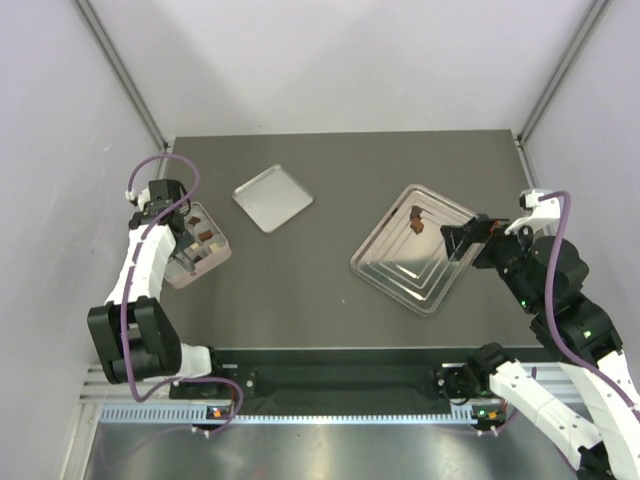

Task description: Pack the chocolate

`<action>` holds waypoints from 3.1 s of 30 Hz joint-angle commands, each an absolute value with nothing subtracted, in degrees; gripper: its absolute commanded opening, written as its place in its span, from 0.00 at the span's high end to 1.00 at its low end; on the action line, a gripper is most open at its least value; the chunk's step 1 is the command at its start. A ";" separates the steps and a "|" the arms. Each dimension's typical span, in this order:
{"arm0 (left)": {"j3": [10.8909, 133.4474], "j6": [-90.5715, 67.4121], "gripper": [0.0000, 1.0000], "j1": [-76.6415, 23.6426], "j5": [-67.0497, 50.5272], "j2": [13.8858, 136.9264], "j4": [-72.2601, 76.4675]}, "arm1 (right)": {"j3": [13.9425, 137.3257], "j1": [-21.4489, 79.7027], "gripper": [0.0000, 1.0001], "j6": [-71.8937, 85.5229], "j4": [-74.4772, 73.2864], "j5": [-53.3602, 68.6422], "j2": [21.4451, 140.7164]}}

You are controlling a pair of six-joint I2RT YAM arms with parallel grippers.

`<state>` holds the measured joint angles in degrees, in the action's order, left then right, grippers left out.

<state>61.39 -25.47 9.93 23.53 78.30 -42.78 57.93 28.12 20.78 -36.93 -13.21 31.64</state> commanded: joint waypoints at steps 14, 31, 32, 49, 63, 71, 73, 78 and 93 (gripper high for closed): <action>69.07 -21.71 0.54 9.93 14.25 74.71 -40.87 | 60.47 29.00 0.00 22.76 -36.83 -13.53 31.55; 77.61 -25.75 0.54 -31.27 3.51 81.73 -26.12 | 59.86 28.92 0.00 21.53 -37.53 -18.54 30.94; 78.04 -26.19 0.54 -34.42 4.73 82.70 -24.80 | 59.68 28.92 0.00 21.53 -37.44 -18.98 30.68; 92.63 -17.05 0.45 -51.15 2.29 111.53 -16.35 | 56.95 29.00 0.00 19.51 -36.74 -19.95 27.95; 96.50 -14.15 0.44 -51.50 0.26 119.44 -15.29 | 56.60 28.92 0.00 17.49 -36.56 -21.89 27.33; 96.42 -14.33 0.46 -51.68 0.26 120.59 -15.55 | 56.51 29.00 0.00 17.23 -36.47 -22.41 27.33; 96.50 -14.24 0.46 -51.94 0.26 120.41 -15.73 | 56.43 28.92 0.00 17.31 -36.47 -22.41 27.33; 96.42 -13.54 0.48 -52.73 0.70 119.71 -16.61 | 56.25 28.92 0.00 17.31 -36.39 -22.59 27.33; 97.03 -13.36 0.51 -53.53 2.55 120.23 -17.84 | 55.81 28.92 0.00 17.58 -36.39 -22.85 26.46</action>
